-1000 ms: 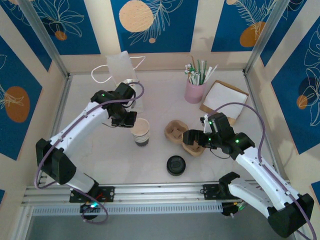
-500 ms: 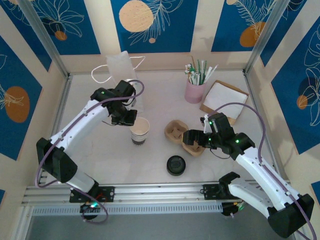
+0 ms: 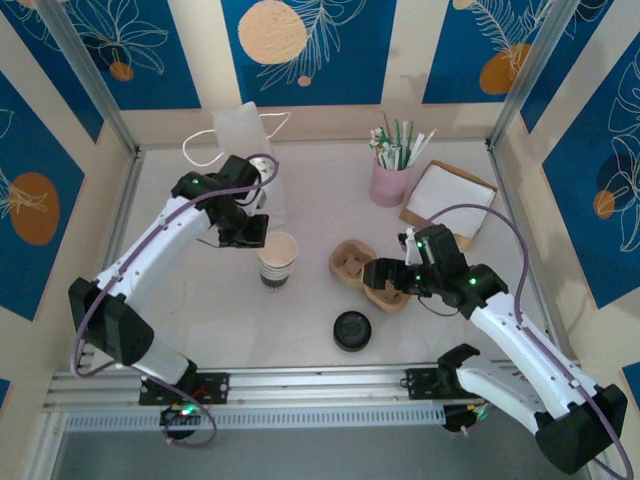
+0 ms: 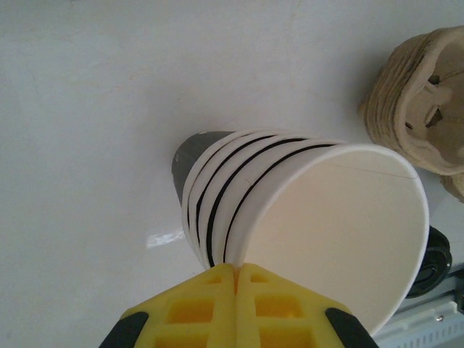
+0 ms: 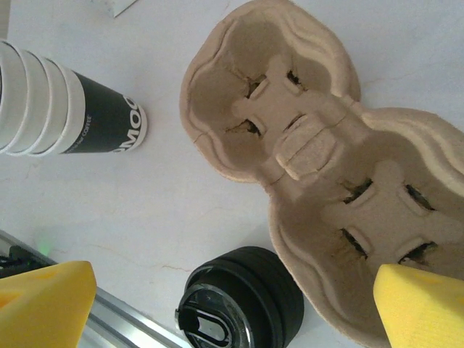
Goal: Pack the takeout coffee
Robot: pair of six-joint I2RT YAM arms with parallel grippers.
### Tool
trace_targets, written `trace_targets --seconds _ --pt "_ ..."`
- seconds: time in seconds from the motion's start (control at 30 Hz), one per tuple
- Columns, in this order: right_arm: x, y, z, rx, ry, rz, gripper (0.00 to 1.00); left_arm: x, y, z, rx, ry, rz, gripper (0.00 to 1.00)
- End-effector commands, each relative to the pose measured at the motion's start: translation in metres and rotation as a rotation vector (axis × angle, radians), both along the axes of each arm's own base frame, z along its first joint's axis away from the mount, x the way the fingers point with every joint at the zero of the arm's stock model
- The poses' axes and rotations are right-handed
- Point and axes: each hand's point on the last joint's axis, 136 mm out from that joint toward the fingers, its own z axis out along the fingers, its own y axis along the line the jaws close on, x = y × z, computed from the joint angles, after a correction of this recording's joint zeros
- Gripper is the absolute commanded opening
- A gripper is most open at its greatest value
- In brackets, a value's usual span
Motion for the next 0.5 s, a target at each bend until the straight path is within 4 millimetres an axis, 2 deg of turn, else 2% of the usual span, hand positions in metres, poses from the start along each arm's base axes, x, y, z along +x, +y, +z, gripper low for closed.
trace_targets --seconds 0.0,0.1,0.2,0.33,0.47 --pt "0.000 0.011 0.005 0.030 0.008 0.028 0.99 -0.006 -0.005 0.019 -0.116 -0.011 0.002 0.00" --pt "0.002 0.018 0.008 0.024 0.005 0.048 0.99 -0.007 -0.006 0.025 -0.179 -0.009 0.016 0.00" --pt "0.003 0.026 0.011 0.011 0.003 0.065 0.99 -0.005 0.002 0.020 -0.187 0.002 0.044 0.00" --pt "0.007 0.037 0.015 0.003 0.002 0.084 1.00 -0.006 -0.004 0.028 -0.271 -0.002 0.053 0.00" --pt "0.013 0.058 0.027 0.071 0.012 0.118 0.96 -0.005 -0.008 0.020 -0.322 0.033 0.068 0.00"
